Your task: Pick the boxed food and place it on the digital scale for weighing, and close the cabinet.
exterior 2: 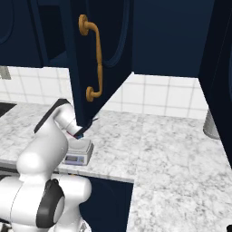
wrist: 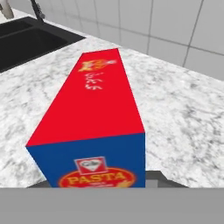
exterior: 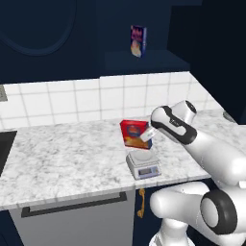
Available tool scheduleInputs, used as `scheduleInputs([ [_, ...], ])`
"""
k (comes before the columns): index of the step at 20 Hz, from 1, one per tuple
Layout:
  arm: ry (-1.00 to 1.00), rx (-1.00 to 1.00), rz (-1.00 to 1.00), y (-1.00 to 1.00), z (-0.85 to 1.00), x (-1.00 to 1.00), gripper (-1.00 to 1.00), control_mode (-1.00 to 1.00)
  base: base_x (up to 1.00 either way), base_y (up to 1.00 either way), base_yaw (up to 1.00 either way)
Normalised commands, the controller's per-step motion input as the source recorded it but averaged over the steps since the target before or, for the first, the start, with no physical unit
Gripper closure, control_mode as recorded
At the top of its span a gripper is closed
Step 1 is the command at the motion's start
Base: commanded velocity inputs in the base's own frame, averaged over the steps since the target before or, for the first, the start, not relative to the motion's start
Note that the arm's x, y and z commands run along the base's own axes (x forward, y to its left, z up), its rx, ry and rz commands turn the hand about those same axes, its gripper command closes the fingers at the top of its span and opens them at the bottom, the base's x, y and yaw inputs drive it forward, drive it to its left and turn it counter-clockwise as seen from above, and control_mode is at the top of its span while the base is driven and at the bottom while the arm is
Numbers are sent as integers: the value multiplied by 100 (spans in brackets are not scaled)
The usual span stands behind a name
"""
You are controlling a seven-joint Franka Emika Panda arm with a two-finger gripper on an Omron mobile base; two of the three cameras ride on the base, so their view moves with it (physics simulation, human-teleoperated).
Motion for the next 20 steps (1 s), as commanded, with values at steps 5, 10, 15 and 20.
scheduleInputs([
  [5,-3,1,1,-12,-30,-14,100,-100,0,0,0],
  [10,0,2,0,-1,-26,0,100,-100,0,0,0],
  [15,0,0,1,0,-22,0,100,-100,0,0,0],
  [20,0,0,1,-10,-19,-14,100,-100,0,0,0],
])
